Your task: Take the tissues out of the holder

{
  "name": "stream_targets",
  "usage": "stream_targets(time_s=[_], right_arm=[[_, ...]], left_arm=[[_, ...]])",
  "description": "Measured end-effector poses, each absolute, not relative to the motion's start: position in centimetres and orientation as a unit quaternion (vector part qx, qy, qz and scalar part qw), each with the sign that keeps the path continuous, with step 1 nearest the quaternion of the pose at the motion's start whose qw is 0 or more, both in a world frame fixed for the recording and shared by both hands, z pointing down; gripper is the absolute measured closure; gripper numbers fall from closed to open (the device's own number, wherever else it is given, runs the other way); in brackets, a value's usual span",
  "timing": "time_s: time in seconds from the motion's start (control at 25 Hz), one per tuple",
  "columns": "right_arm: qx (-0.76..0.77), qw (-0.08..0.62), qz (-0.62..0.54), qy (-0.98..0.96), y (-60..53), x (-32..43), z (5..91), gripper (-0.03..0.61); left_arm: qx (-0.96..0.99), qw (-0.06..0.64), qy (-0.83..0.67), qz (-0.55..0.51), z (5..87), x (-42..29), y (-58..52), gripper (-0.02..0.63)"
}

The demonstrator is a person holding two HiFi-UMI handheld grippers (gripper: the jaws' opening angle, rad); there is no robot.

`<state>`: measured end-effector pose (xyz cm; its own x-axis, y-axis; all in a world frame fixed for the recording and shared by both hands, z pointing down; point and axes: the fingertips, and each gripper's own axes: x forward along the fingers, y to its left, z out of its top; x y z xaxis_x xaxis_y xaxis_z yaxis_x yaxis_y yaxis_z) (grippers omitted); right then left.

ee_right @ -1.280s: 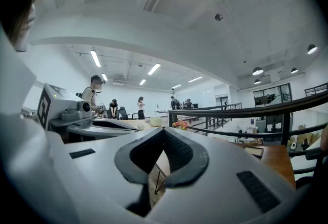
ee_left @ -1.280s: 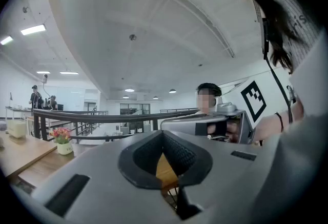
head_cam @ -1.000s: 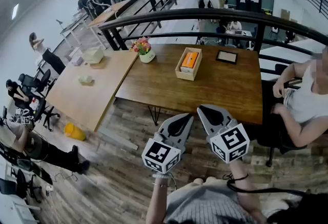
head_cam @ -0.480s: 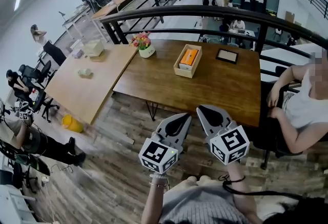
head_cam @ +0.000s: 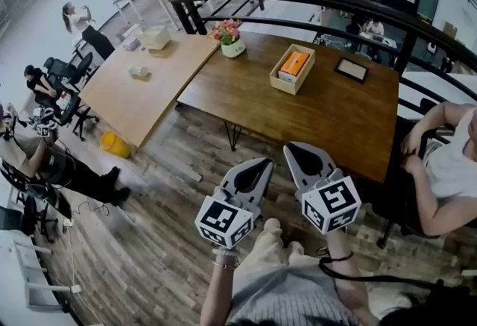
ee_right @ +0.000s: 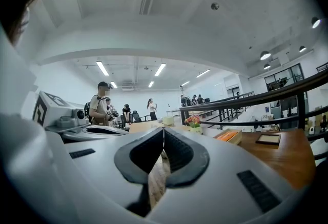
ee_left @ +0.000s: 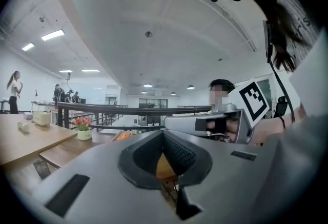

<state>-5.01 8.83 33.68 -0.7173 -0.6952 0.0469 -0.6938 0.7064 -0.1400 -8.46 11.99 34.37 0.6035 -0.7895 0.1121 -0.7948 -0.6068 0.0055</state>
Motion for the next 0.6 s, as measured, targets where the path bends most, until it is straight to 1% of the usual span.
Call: stream_targets(time_s=[0.24, 0.6], right_arm=[[-0.375, 0.013, -0.084, 0.923, 7.7, -4.7, 33.5, 0.566], [-0.403, 0.016, -0.074, 0.912, 3.4, -2.9, 33.0, 0.566]], left_arm=[[0.894, 0.024, -0.444, 0.053, 33.9, -8.0, 11.1, 0.606], [0.91, 0.009, -0.413, 0.047, 33.2, -6.5, 6.2, 0.606]])
